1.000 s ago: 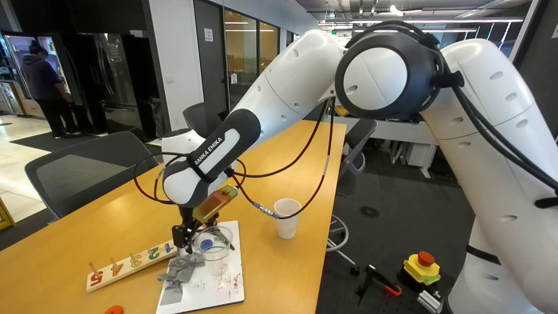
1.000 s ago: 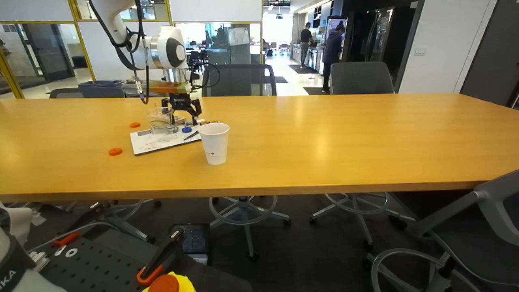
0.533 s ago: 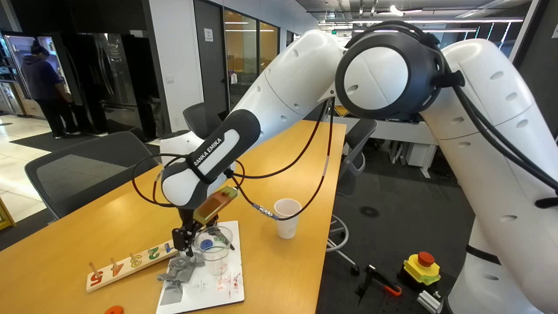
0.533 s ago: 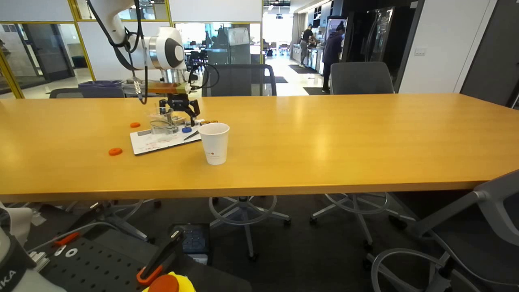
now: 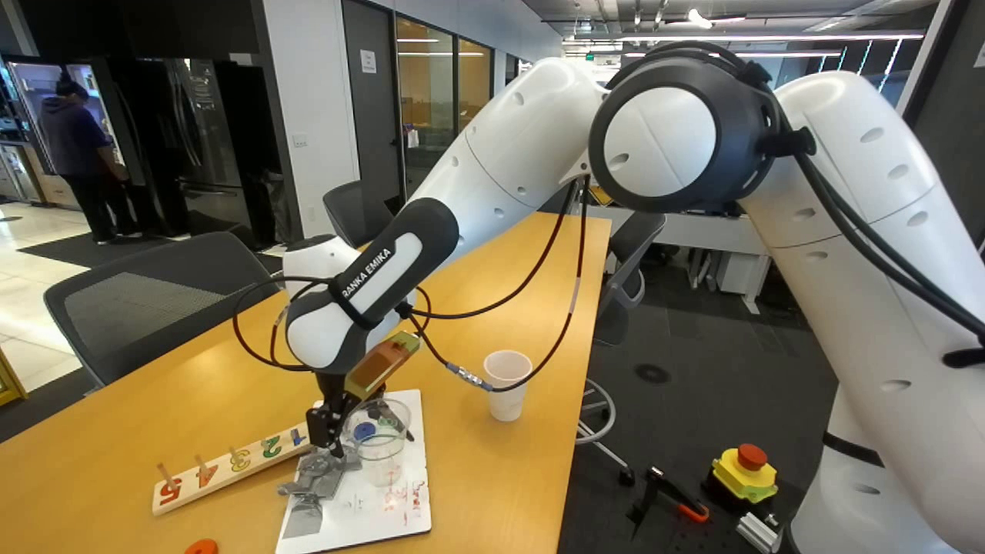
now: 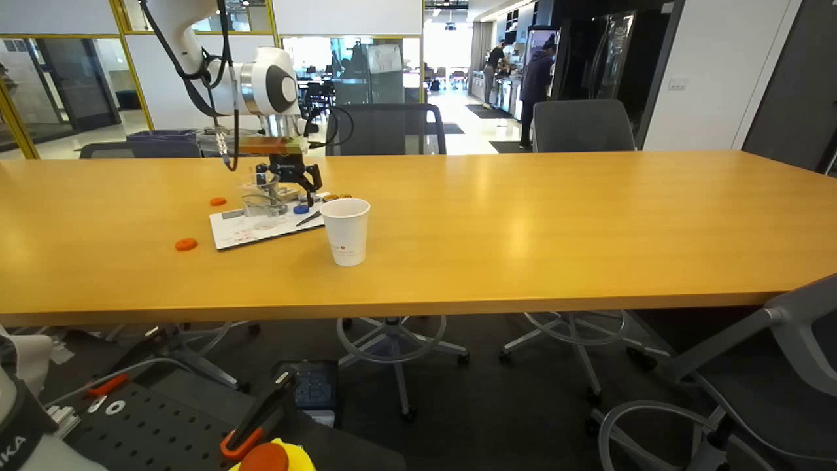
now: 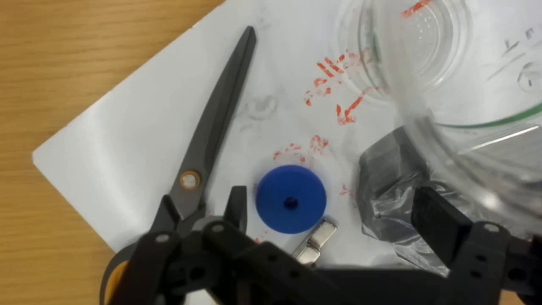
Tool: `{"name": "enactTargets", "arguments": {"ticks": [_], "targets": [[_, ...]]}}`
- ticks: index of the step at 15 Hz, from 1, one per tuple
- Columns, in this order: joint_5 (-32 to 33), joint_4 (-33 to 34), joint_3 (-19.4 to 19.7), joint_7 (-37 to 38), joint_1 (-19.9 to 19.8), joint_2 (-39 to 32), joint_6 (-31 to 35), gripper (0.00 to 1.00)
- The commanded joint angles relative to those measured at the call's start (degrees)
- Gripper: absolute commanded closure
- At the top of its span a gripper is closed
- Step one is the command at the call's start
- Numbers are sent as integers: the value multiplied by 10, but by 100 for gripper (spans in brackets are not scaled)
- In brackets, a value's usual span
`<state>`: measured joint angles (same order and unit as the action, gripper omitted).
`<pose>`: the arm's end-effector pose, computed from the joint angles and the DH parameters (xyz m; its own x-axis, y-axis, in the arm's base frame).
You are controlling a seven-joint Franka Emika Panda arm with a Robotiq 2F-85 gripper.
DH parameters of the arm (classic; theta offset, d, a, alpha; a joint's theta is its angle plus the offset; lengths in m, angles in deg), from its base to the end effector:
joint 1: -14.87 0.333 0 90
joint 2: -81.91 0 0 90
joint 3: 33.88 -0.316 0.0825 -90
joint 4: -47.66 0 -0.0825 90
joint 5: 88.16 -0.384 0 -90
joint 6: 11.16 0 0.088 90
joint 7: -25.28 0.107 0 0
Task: Pick up the orange tokens and put them in the white cup. Pick up the blue token and put it in the colourless cup.
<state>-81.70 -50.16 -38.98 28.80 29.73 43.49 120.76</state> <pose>0.6288 0.2203 0.1972 0.9380 0.3394 -0.0705 0.3419 -0.9393 0.0273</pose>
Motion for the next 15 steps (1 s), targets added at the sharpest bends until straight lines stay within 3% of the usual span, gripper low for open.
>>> {"name": "enactTargets", "arguments": {"ticks": [1,15], "targets": [[4,11,-3,-13,-6,-6,-6,0],[-1,8,-8,-39,-16,-9,14,0]]}}
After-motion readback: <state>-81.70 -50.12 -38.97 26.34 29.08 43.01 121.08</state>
